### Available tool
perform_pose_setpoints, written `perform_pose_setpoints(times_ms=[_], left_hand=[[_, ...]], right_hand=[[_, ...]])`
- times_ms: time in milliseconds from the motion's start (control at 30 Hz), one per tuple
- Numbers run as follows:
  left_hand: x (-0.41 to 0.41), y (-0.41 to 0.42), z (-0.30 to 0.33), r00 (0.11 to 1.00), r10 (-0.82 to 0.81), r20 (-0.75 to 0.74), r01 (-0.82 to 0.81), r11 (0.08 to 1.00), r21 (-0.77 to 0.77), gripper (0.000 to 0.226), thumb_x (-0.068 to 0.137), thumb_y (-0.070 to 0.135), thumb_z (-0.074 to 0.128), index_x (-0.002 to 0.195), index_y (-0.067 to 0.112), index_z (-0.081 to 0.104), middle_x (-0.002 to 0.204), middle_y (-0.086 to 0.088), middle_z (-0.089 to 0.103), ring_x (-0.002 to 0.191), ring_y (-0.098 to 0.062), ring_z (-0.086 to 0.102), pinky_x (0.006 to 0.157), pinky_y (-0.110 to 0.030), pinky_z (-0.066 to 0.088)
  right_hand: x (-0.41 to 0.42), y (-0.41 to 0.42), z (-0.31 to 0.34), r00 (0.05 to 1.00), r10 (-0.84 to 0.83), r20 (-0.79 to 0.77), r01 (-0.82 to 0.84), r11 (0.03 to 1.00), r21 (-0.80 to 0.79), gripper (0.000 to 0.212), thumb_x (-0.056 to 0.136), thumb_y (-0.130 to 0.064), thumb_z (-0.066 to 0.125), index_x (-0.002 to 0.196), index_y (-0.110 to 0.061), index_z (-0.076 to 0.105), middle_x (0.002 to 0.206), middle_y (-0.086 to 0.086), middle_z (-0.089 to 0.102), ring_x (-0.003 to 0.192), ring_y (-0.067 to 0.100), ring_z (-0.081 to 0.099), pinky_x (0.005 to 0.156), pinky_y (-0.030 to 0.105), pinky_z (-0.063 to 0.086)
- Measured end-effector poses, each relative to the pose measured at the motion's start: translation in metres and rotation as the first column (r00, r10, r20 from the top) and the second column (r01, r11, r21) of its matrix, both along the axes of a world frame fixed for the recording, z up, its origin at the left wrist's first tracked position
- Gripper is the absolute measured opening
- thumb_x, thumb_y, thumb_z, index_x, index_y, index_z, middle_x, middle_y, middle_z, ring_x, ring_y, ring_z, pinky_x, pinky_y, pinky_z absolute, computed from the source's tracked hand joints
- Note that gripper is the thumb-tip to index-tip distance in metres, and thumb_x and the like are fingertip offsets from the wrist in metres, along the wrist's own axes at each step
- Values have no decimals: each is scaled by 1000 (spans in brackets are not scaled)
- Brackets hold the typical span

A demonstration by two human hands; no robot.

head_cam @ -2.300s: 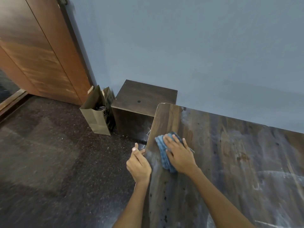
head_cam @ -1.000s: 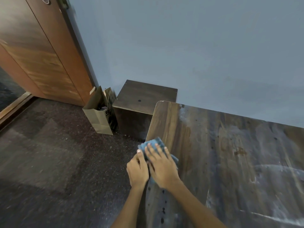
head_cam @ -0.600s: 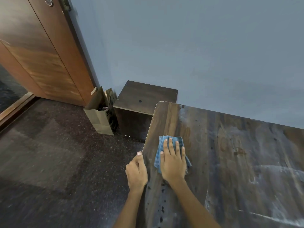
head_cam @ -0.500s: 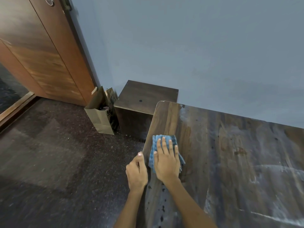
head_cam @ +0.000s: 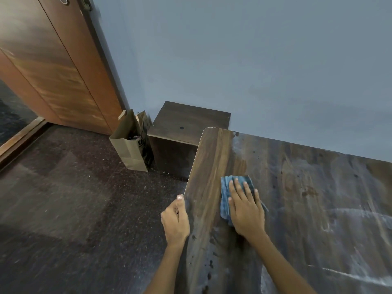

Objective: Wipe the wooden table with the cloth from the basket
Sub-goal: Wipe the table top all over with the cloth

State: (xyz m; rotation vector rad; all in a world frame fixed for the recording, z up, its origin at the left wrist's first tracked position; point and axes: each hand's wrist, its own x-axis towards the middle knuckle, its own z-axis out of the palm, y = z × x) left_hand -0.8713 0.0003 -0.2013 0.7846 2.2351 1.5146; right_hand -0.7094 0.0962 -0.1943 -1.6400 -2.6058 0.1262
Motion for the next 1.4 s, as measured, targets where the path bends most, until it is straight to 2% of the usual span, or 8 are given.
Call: perform_pose_setpoints(times_ms=[100,467,667,767,900,1100,1267,1400], left_hand=[[0,-2,1,1000,0,3,0,1000,6,52,80,76,18,66,34,45,58,-3,55,57,-22,56,63,-46,49],[1,-20,2,979,95,178,-108,992,64,82,79,68,21,91,5,72,86,-8,72,82,-18,66,81,-34,51],[6,-36,4,975,104,196,-111,994,24,83,77,70,22,94,6,72,92,-5,72,88,-17,66,85,-38,52],[7,-43,4,970,120,211,-125,992,10,83,77,71,22,92,7,73,90,-3,72,86,-16,67,84,-38,52],[8,-46,3,970,136,200,-143,990,18,82,78,70,22,88,7,73,86,-7,72,82,-17,67,79,-35,52],[10,-49,13,990,104,97,-102,995,-20,67,79,66,20,58,17,61,55,6,58,53,-6,50,54,-16,37],[11,-49,11,981,101,163,-91,994,-68,69,87,59,26,94,9,73,83,0,70,76,-9,60,70,-21,40],[13,-54,14,980,88,179,-69,992,-111,54,97,43,29,101,8,71,81,0,69,68,4,52,64,-12,36]], right_hand=[[-45,5,5,997,-69,-22,67,995,-73,73,84,-40,-8,148,-18,16,154,-1,11,144,24,14,113,43,2],[-26,-88,2,892,451,-39,-453,890,-53,45,94,-38,31,136,-27,46,141,-12,46,132,9,40,105,39,23],[-33,-34,10,999,47,-6,-47,996,-76,56,91,-35,17,139,-22,42,143,-5,44,132,17,41,107,43,24],[-72,-34,18,999,49,-17,-51,990,-135,71,83,-37,-5,148,-21,17,153,-6,11,144,20,13,112,42,1],[-87,-75,12,971,231,-56,-237,961,-146,54,84,-32,29,131,-21,53,136,-4,54,127,18,48,112,45,25],[-29,-101,5,908,417,-36,-419,903,-94,49,89,-36,34,134,-25,47,140,-11,47,130,10,42,105,40,22],[15,-41,5,997,75,3,-74,991,-112,52,92,-33,21,140,-22,40,143,-5,44,132,17,42,110,42,21],[-25,-3,14,997,-79,19,81,976,-201,51,101,-30,12,150,-21,0,158,-5,-2,145,19,-3,116,44,-1]])
